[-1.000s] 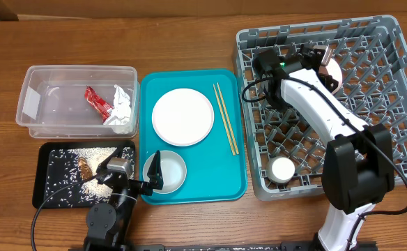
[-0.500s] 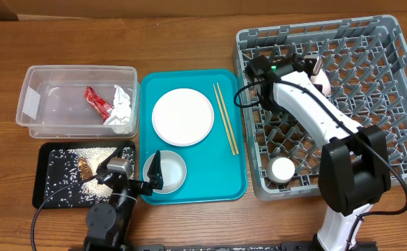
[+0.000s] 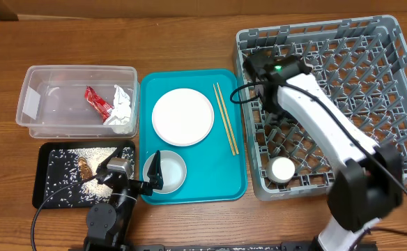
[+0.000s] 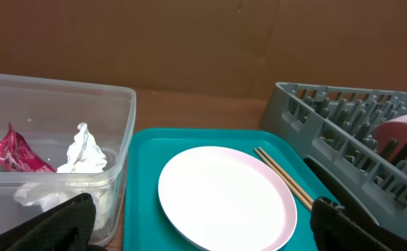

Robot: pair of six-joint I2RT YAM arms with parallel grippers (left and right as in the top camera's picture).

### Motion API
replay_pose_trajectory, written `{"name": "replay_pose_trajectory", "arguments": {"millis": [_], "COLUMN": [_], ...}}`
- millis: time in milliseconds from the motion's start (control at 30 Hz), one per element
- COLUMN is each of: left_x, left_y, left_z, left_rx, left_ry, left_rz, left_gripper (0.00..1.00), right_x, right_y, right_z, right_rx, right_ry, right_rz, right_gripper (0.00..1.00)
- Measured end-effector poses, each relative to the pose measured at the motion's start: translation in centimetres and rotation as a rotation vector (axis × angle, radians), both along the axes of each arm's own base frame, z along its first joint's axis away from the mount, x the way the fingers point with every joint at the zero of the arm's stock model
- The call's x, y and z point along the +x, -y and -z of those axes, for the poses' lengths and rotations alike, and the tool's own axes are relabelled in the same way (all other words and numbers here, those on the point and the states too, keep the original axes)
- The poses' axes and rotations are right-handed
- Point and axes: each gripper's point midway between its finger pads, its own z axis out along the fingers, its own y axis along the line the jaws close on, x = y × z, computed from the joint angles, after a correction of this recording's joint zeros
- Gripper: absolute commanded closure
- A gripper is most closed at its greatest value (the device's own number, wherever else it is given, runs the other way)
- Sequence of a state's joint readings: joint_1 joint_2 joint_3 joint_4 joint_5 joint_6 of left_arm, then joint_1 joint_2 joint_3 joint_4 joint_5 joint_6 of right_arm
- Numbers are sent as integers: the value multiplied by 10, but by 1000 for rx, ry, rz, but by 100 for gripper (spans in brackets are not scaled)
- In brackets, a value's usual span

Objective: Sort waste into correct bins and load items into the dishwasher
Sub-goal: 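Reach right gripper to the small white bowl and grasp its rim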

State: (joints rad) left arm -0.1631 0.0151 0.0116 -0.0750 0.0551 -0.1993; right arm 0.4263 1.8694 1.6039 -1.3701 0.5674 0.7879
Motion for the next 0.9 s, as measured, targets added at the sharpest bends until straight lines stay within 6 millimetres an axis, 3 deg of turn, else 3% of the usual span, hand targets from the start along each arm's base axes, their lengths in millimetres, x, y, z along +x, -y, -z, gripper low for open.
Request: {"name": "replay_pose_trajectory", "arguments": {"millis": [100, 233, 300, 433, 500, 600, 733, 800, 900], "left_x": [0, 0, 0, 0, 0, 0, 0, 0, 0], "left_y": [0, 0, 0, 0, 0, 0, 0, 0, 0], "left_z": [0, 0, 0, 0, 0, 0, 0, 0, 0], "left_rx": [0, 0, 0, 0, 0, 0, 0, 0, 0], "left_ry": [0, 0, 0, 0, 0, 0, 0, 0, 0], "left_rz": [0, 0, 0, 0, 0, 0, 0, 0, 0], "left_gripper": [0, 0, 0, 0, 0, 0, 0, 0, 0], "right_x": [-2, -21, -43, -78, -93, -114, -124, -124, -118], "right_y": [-43, -124, -176, -243, -263, -285, -282, -276, -281], "right_z": [-12, -8, -7, 2, 8, 23, 50, 68, 92], "right_rx": [197, 461, 576, 683, 715, 758, 744, 724, 740], "right_ry": [5, -85, -133, -149, -155, -163, -192, -217, -239], "right_rz": [-117, -382, -556, -756, -803, -824, -746, -688, -640], "right_gripper": [47, 47, 47, 47, 47, 47, 48, 53, 71]}}
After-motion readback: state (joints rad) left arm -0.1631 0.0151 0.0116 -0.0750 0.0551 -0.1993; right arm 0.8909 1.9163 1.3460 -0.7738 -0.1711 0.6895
